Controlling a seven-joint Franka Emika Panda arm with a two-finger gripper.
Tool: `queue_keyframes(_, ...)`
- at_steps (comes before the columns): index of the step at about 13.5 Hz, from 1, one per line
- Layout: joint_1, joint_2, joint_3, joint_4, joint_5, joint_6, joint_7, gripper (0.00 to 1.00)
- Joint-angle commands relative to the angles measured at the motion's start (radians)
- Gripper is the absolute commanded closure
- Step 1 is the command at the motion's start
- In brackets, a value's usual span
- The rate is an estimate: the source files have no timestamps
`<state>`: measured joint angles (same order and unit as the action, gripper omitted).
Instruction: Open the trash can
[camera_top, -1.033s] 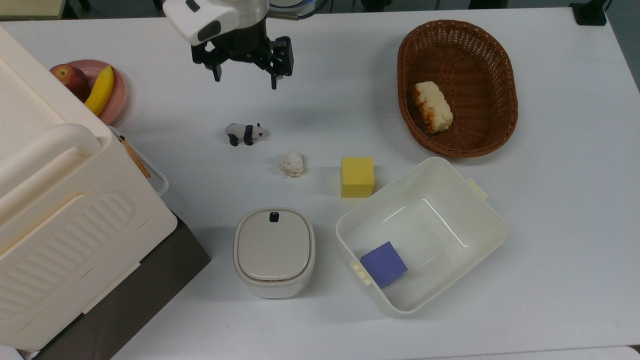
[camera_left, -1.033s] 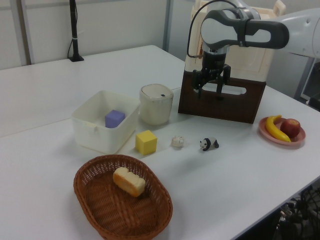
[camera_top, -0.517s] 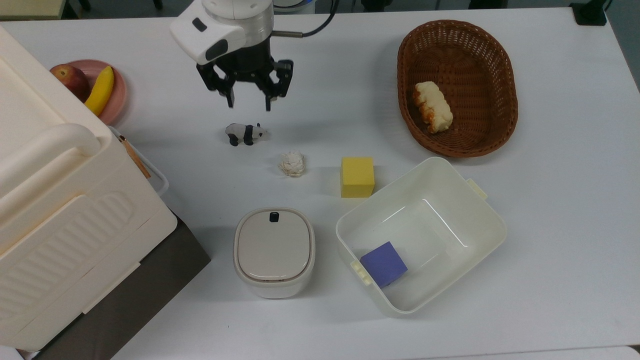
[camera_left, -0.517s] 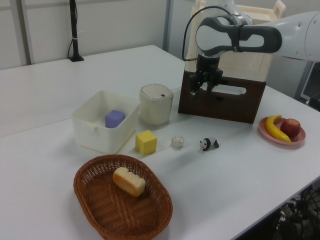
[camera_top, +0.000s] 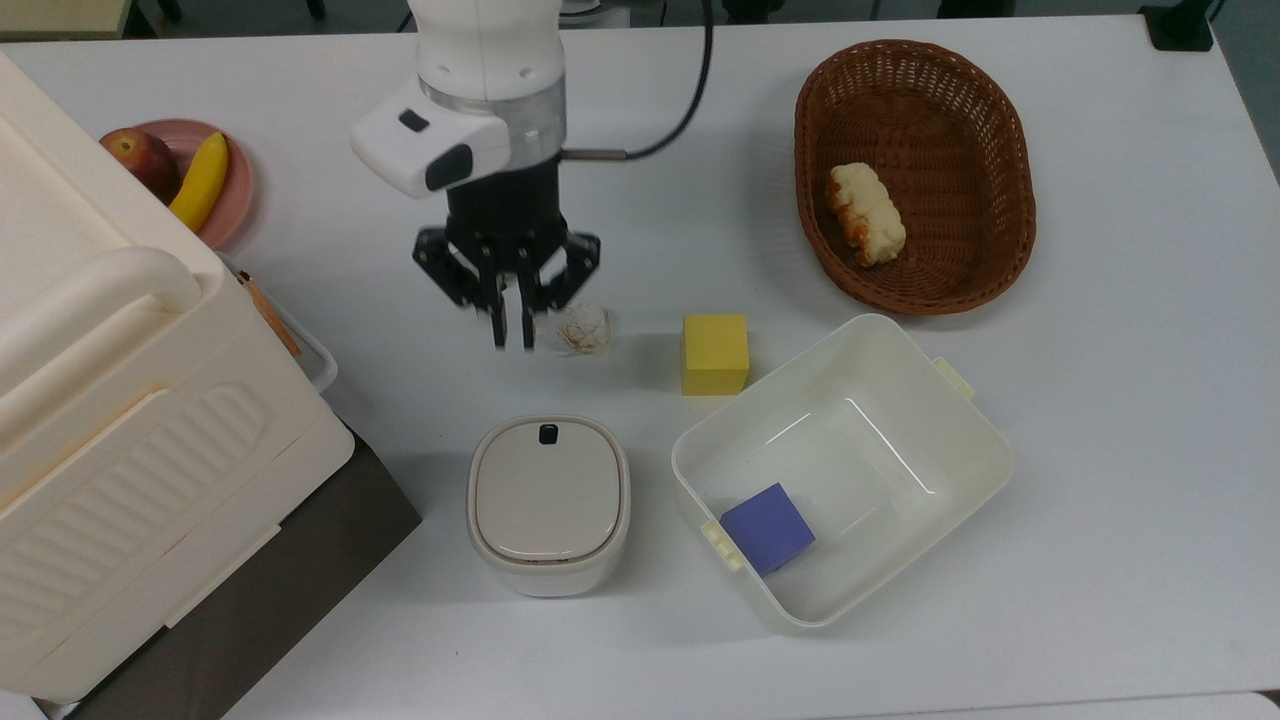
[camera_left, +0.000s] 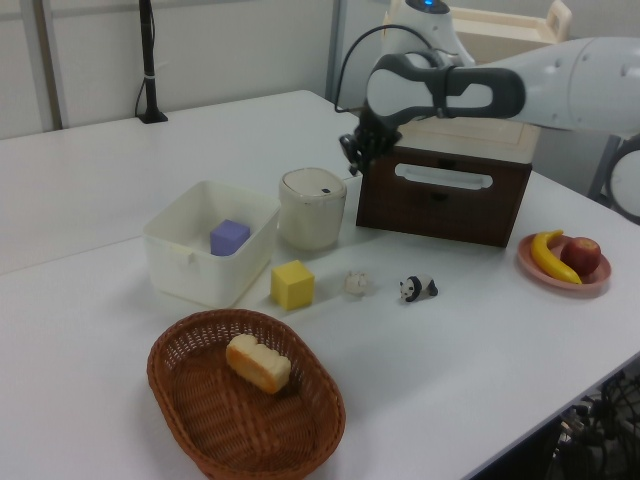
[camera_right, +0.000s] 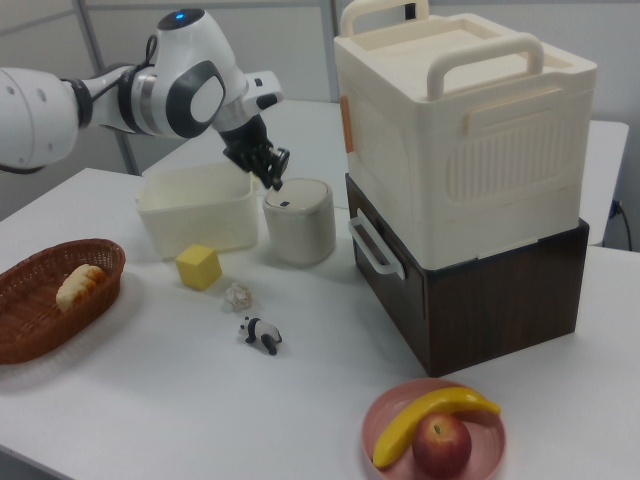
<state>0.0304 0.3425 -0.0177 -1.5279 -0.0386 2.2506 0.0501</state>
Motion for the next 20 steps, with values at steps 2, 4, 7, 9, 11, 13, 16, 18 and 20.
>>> queue_keyframes(2,0.04,0.147,-0.008,0.126,-0.006,0.173,-0.016,0.79)
queue_keyframes(4,0.058,0.205,-0.013,0.161,-0.01,0.175,0.005,0.78)
queue_keyframes(7,0.065,0.239,-0.013,0.164,-0.052,0.175,0.033,0.78)
queue_keyframes(9,0.063,0.245,-0.013,0.157,-0.055,0.172,0.036,0.78)
queue_keyframes(11,0.062,0.245,-0.013,0.155,-0.053,0.161,0.033,0.78)
queue_keyframes(13,0.062,0.239,-0.011,0.155,-0.043,0.161,0.039,0.78)
queue_keyframes(16,0.056,0.16,-0.011,0.153,-0.033,0.088,0.036,0.77)
queue_keyframes(18,0.054,0.097,-0.011,0.143,-0.032,-0.024,0.027,0.74)
queue_keyframes(20,0.054,0.037,-0.013,0.118,-0.032,-0.129,0.014,0.66)
